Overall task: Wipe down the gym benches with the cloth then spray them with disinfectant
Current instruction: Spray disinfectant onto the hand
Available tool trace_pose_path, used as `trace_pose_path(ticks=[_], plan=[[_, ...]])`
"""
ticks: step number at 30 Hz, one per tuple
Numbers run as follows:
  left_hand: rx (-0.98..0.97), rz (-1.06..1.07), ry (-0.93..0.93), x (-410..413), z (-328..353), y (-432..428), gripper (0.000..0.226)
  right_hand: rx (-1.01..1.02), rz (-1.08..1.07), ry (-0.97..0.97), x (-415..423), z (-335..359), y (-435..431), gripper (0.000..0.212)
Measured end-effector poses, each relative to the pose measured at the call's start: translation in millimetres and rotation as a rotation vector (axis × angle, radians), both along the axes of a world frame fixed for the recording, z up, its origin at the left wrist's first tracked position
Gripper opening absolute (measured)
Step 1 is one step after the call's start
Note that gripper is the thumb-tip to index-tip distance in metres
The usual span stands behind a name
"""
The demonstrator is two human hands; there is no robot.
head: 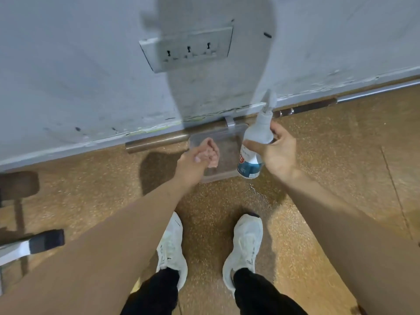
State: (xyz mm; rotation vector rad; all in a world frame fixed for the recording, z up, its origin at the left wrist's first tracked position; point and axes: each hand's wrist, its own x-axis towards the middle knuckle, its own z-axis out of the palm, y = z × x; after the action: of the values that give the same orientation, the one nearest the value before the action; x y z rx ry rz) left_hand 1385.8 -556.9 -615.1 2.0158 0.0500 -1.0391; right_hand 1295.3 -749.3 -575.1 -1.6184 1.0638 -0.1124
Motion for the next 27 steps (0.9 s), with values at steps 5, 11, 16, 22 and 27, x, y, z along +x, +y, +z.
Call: trace_pose_path(ticks=[5, 11, 16, 22, 27], plan=[[0.053, -0.064, -0.149, 30.1, -29.1, 4.8, 0.028, -0.083, 0.135, 0.020, 21.9, -43.5, 0.2, 0.073], [-0.284, -0.116, -0.033, 91.0, 8.0, -63.3, 0.040, -0.126, 0.227, 0.064, 38.0, -86.8, -4.7, 0.074], [-0.341, -0.076, 0.266, 94.3, -3.3, -95.4, 0.022, -0.091, 0.294, 0.082, 38.8, -108.0, -12.2, 0.075], [-0.341, -0.064, 0.347, 85.5, -32.8, -103.7, 0.011, -0.103, 0.387, 0.042, 23.8, -125.9, -23.4, 0.076], [-0.314, -0.058, 0.328, 64.8, -45.4, -108.9, 0.009, -0.065, 0.316, 0.077, 9.0, -139.6, -21.5, 0.078]])
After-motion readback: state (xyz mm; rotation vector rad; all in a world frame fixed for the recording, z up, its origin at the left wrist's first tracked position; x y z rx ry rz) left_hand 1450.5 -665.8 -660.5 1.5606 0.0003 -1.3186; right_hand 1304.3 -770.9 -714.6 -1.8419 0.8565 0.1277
